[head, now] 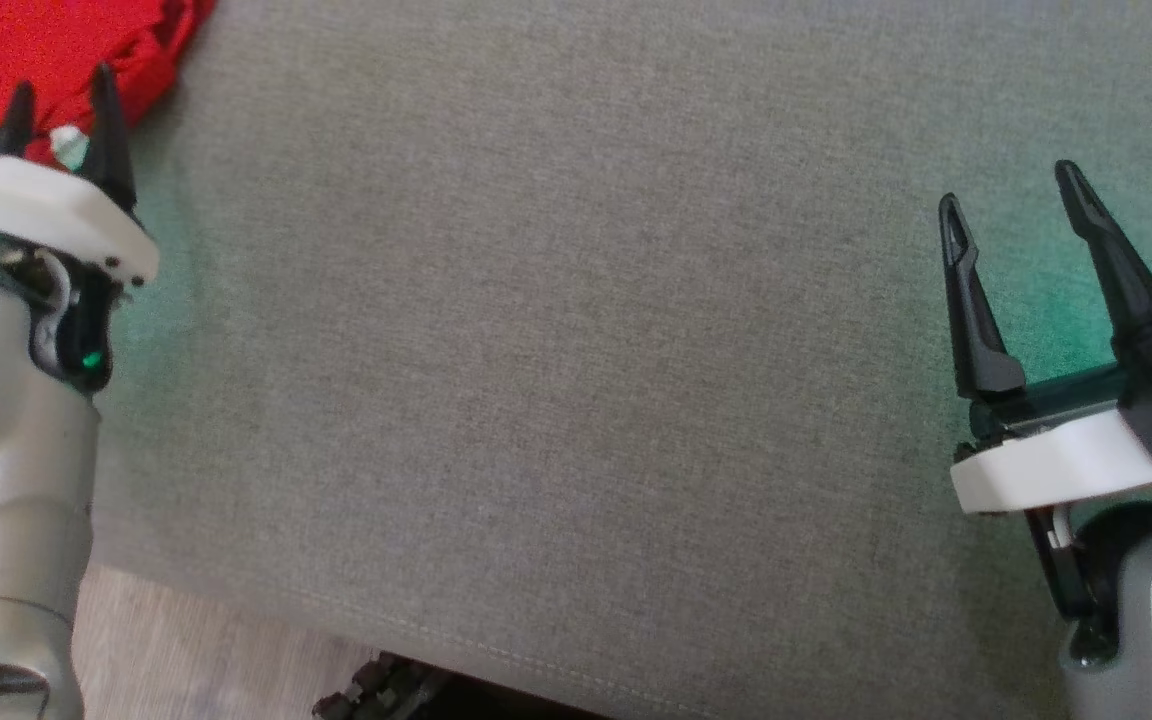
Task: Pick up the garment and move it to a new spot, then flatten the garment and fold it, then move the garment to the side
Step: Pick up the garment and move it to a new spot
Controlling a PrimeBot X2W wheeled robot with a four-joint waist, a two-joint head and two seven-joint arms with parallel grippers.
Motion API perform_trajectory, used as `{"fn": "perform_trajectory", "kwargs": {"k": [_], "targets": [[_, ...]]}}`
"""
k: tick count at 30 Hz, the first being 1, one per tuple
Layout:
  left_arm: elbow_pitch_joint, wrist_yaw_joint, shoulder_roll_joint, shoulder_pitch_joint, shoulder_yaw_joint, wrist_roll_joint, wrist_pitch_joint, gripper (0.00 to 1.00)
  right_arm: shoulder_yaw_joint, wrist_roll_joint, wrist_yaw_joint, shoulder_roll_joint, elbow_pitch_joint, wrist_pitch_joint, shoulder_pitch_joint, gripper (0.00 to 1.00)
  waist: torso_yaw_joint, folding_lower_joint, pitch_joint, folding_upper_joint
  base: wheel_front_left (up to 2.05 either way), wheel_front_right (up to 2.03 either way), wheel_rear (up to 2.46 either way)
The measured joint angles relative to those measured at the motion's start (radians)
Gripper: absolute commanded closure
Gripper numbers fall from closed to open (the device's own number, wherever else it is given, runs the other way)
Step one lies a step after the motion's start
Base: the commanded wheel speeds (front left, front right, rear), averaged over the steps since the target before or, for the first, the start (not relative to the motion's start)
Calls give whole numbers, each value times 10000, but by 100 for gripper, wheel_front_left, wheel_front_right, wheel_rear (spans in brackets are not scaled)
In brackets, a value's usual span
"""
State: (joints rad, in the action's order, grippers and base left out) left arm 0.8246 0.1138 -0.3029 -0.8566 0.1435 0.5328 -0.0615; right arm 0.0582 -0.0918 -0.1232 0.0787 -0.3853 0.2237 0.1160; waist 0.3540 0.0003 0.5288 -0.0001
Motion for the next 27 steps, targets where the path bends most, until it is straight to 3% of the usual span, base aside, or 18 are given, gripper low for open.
{"fn": "perform_trajectory", "kwargs": {"k": [9,14,15,16,18,19,27], "targets": [[1586,98,-4,-225,326,29,370,0,-77,-36,0,128,-163,67,110,0,-180,-2,522,0,0,0,0],[2144,100,-8,-626,500,25,646,31,-77,-63,0,128,-188,67,188,0,-231,-2,617,0,0,0,0],[2230,100,-6,-670,504,25,752,53,-82,-63,0,128,-188,67,189,0,-241,-2,630,0,0,0,0],[2334,100,-6,-709,510,25,817,61,-88,-61,0,128,-188,67,189,0,-250,-3,639,0,0,0,0],[2514,100,-13,-788,529,13,965,95,-111,-61,0,128,-188,67,190,0,-270,-3,654,0,0,0,0],[2596,100,-13,-840,531,2,1070,100,-123,-63,0,128,-188,67,191,0,-280,-3,656,0,0,0,0],[2930,92,-263,-1327,631,-265,2065,100,-150,-48,0,98,92,-130,264,0,-355,-3,374,0,0,0,0]]}}
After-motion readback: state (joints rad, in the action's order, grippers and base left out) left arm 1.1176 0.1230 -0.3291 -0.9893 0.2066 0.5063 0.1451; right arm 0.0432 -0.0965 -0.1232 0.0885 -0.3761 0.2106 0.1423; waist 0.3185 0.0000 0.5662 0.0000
